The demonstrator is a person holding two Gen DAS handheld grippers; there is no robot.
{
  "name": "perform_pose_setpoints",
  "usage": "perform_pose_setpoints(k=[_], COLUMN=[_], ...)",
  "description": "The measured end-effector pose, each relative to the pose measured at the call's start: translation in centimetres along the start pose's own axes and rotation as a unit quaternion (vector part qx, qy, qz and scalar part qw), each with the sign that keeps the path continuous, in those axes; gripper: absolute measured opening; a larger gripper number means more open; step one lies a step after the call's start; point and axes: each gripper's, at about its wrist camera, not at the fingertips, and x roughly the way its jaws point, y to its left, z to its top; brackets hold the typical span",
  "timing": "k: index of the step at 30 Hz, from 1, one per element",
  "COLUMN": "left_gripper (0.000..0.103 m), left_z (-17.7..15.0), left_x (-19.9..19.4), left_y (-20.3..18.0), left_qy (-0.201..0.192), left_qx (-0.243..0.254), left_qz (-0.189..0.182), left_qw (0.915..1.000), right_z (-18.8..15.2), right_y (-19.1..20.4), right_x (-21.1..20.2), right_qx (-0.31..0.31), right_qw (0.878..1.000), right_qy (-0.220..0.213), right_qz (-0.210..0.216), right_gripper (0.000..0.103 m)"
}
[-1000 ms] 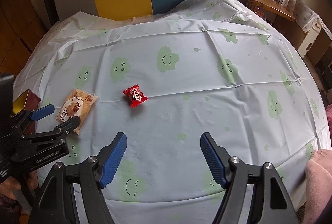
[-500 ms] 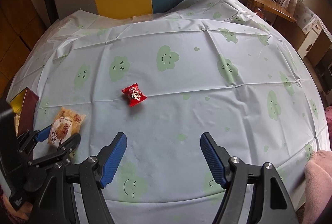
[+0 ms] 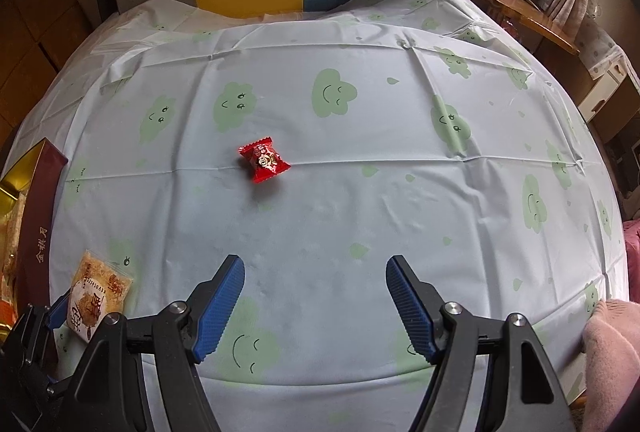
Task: Organize snacks
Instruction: 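Grasp the small red candy with the right tool while the left holds the pastry packet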
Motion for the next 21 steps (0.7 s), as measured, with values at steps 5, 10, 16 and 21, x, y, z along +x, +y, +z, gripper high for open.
perform_pose_setpoints(k=[5, 10, 16, 21], left_gripper=[0.061, 0.061, 0.061, 0.061], left_z=[-0.2, -0.4, -0.5, -0.6], left_x=[0.0, -0.1, -0.1, -0.2], left_y=[0.2, 0.4, 0.5, 0.6], left_qy=[-0.01, -0.018, -0.022, -0.023], left_qx=[0.0, -0.004, -0.006, -0.007], left_qz=[-0.006, -0.012, -0.017, -0.017], left_qw=[0.9999, 0.9998, 0.9996, 0.9996], right_z=[-0.1, 0.8, 4.0, 6.2], right_y=[0.2, 0.3, 1.4, 2.6], right_x=[-0.2, -0.5, 0.8, 3.7], right_qx=[0.008, 0.016, -0.03, -0.074], right_qw=[0.999, 0.997, 0.997, 0.997], right_qy=[0.001, 0.007, 0.003, 0.008], right_qz=[0.047, 0.068, 0.066, 0.034], right_gripper=[0.066, 0.054, 0.054, 0.049])
